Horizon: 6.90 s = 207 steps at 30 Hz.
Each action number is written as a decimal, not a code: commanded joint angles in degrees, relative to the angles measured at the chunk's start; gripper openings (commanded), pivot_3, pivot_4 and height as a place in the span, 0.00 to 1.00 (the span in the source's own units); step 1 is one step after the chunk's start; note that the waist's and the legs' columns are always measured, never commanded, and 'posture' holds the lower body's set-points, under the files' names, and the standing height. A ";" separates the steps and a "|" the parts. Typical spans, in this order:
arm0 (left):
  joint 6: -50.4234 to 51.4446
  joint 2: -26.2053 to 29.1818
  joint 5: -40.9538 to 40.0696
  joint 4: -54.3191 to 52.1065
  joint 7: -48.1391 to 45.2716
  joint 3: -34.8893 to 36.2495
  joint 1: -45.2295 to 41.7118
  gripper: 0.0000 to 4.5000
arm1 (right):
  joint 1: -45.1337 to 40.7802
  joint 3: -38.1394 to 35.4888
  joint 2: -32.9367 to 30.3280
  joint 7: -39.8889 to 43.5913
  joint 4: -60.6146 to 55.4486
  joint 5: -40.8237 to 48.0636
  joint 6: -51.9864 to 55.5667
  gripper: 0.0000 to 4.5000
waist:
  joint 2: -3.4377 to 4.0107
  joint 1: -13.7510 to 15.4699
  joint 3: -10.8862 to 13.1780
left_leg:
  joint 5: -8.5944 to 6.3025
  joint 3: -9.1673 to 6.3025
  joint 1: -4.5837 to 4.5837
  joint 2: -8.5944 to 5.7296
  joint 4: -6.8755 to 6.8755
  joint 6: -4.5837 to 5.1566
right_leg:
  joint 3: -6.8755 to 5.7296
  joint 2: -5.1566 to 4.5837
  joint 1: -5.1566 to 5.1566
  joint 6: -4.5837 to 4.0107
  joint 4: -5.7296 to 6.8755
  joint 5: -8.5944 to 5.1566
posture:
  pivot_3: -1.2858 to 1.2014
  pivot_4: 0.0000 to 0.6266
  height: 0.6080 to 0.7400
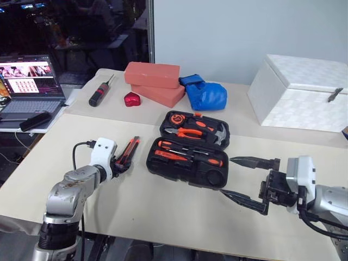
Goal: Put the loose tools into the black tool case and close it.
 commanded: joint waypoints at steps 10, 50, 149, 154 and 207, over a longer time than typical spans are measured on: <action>-22.48 16.68 -12.00 2.53 -41.94 -3.11 -6.88 0.40 | 3.62 -6.08 -1.28 2.75 -1.67 1.76 -1.98 1.00 | -0.02 0.33 0.05 | -0.03 0.07 -0.09 0.05 -0.02 -0.04 | -0.07 -0.07 -0.09 -0.08 -0.07 0.03 | 0.52 0.24 1.00; -38.42 1.23 -0.92 38.31 -62.79 -21.59 -33.87 0.61 | 14.54 -14.51 -1.88 0.64 -8.28 2.81 -0.99 1.00 | 0.31 -0.27 -0.11 | 0.20 -0.08 -0.25 0.05 0.13 0.59 | 0.18 0.24 0.02 0.22 -0.01 -0.13 | 0.52 0.24 1.00; -24.12 19.66 -24.61 -11.71 -44.49 -5.12 4.41 0.84 | -39.07 42.51 -10.67 -6.31 8.22 -16.91 37.70 0.02 | 0.39 -1.58 -0.48 | -0.26 0.15 -0.06 0.19 -0.03 0.88 | 0.42 0.34 -0.10 -0.07 -0.54 -0.05 | 0.52 0.24 1.00; -24.34 19.79 -24.99 -12.17 -43.59 -4.33 5.68 0.84 | -41.73 40.66 -11.29 -3.73 7.65 -16.36 37.58 0.02 | 0.40 -1.59 -0.47 | -0.51 0.15 0.03 0.19 -0.02 0.44 | 0.41 0.33 -0.15 -0.22 -0.49 0.06 | 0.52 0.24 1.00; -24.20 18.87 -24.87 -10.99 -38.57 -3.34 4.24 0.84 | -34.49 25.30 -0.96 -1.61 8.04 -16.26 30.03 0.78 | 0.42 -0.88 -0.45 | -0.25 0.20 -0.07 0.18 -0.02 0.76 | 0.39 0.30 -0.30 -0.11 -0.13 -0.21 | 0.52 0.24 1.00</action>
